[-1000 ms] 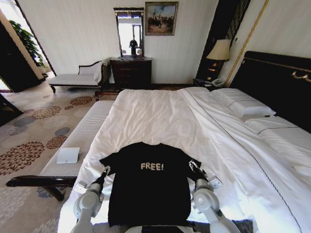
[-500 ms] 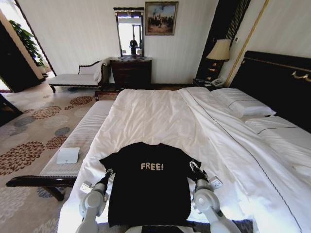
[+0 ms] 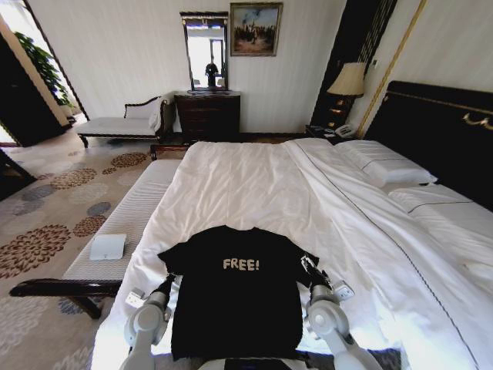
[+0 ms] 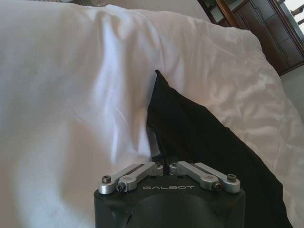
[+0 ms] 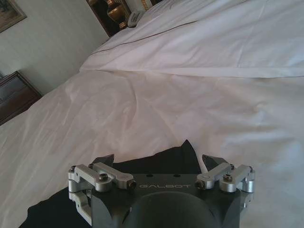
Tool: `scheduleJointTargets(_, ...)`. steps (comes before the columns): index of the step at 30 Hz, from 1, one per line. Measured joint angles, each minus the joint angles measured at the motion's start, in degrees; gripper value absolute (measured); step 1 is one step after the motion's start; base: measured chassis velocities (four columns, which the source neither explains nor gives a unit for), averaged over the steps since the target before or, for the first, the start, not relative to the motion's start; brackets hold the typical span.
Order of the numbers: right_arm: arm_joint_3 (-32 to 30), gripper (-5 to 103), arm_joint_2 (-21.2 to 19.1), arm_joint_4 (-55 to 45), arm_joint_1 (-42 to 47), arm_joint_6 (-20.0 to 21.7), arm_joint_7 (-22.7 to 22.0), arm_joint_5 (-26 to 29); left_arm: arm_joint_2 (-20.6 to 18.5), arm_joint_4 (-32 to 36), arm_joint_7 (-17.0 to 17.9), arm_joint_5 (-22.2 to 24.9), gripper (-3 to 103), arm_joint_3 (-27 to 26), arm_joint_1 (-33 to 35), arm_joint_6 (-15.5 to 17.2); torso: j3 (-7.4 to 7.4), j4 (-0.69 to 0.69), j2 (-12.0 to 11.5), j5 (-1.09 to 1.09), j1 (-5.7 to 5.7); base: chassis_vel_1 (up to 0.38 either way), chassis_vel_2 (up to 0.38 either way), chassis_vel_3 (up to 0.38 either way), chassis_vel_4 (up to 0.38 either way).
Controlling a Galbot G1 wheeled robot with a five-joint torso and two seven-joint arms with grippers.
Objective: Fold the clothes on the bed.
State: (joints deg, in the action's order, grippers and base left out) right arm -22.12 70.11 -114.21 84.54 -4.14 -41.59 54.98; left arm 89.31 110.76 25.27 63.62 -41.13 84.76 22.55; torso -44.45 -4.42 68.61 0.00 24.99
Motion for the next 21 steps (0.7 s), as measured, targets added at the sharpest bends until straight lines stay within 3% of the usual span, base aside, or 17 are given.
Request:
scheduleJointTargets(20,0.20,100,0.65,-0.50,-0.01,0.01,-0.07,-0.44,-1.05,2.41,-0.70,0.24,-2,-0.78,3.23,-0.14,0.00,0.00,0.00,0.00,0.00,0.000,0.000,0.000,0.000)
scheduleJointTargets(21,0.19,100,0.65,-0.48,0.01,0.01,-0.07,-0.47,-1.19,2.62,-0.87,0.18,3,-0.80,3.34,0.08,0.00,0.01,0.00,0.00,0.00,0.000,0.000,0.000,0.000)
